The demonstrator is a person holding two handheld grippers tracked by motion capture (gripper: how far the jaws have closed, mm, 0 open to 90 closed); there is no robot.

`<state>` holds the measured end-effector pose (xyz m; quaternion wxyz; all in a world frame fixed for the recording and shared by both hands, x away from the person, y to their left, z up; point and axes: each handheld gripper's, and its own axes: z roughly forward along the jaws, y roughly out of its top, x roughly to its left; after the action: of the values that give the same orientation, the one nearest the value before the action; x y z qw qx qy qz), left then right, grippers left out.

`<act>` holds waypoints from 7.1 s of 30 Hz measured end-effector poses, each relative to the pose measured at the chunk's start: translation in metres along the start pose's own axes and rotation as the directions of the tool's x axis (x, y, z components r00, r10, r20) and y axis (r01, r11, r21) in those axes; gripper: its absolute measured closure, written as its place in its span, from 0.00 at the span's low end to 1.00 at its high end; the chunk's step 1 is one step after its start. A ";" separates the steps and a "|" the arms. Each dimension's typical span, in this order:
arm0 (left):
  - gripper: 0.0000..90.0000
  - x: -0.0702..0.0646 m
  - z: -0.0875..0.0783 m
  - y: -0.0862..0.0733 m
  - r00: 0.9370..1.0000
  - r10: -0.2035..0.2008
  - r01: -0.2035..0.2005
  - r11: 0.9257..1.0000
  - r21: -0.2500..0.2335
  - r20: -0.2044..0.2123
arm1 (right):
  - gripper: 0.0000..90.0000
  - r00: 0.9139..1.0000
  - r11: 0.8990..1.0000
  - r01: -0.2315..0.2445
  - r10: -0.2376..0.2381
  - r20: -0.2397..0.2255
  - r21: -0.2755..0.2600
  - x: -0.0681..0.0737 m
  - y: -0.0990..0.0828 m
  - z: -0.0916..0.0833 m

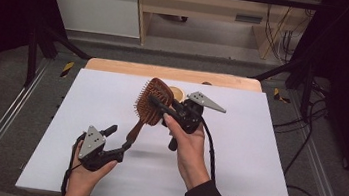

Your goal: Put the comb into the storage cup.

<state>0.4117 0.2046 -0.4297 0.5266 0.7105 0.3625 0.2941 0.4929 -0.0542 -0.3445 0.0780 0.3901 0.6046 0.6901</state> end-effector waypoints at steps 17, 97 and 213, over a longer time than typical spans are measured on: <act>0.05 0.037 -0.036 -0.015 0.993 -0.083 0.081 0.996 -0.027 -0.078 | 0.59 0.997 1.000 -0.025 0.025 0.074 -0.013 -0.020 0.038 0.019; 0.02 0.054 -0.030 -0.021 0.992 -0.061 0.055 0.997 -0.053 -0.113 | 0.58 0.952 0.996 0.066 -0.043 0.304 -0.065 -0.078 0.117 0.024; 0.02 0.055 -0.031 -0.021 0.993 -0.061 0.056 0.997 -0.057 -0.105 | 0.57 0.942 0.998 -0.061 0.057 0.330 0.000 -0.126 0.043 0.052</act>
<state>0.4134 0.2704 -0.4395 0.5336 0.6684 0.4028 0.3258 0.6273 -0.0979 -0.3640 0.1553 0.5182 0.5747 0.6141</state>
